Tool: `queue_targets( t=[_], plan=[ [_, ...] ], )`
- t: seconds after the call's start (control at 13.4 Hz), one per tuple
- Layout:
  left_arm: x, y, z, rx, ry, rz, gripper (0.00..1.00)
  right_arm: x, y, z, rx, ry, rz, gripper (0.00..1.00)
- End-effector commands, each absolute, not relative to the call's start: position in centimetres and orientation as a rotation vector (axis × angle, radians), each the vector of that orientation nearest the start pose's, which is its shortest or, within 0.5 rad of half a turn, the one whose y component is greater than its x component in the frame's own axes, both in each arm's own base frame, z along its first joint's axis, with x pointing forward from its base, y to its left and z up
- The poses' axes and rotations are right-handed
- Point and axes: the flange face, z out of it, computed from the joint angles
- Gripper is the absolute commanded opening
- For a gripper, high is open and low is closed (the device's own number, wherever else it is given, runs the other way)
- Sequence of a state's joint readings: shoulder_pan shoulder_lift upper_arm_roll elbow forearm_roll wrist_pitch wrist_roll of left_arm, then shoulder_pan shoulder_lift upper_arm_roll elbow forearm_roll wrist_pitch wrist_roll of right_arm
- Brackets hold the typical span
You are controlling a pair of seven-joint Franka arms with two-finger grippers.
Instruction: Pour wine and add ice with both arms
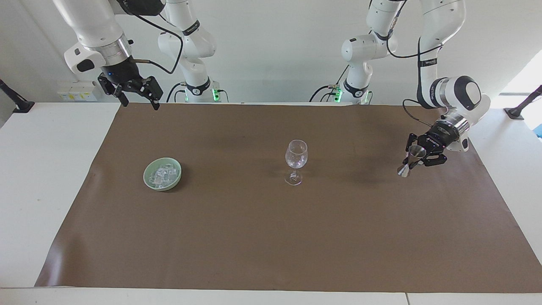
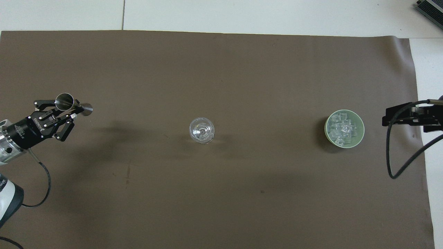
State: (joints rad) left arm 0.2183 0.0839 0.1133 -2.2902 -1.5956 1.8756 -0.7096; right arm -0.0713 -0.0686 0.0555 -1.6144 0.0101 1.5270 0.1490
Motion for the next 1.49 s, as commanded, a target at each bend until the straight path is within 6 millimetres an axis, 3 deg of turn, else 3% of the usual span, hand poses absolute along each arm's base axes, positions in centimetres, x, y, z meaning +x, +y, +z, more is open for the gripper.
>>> queue_targets(
  t=[0.0,0.75,1.42],
  plan=[
    [50.4,10.0,32.3,0.935,1.526,-0.655,0.0,52.2,-0.6,63.7,-3.129,0.223,0.046,1.0],
    [48.8,11.2,28.0,0.975,1.476,-0.614,0.0,52.2,-0.6,63.7,-3.129,0.223,0.046,1.0],
    [49.4,9.3,26.3,1.01,1.533,-0.581,0.0,52.2,-0.6,63.7,-3.129,0.223,0.044,1.0]
  ],
)
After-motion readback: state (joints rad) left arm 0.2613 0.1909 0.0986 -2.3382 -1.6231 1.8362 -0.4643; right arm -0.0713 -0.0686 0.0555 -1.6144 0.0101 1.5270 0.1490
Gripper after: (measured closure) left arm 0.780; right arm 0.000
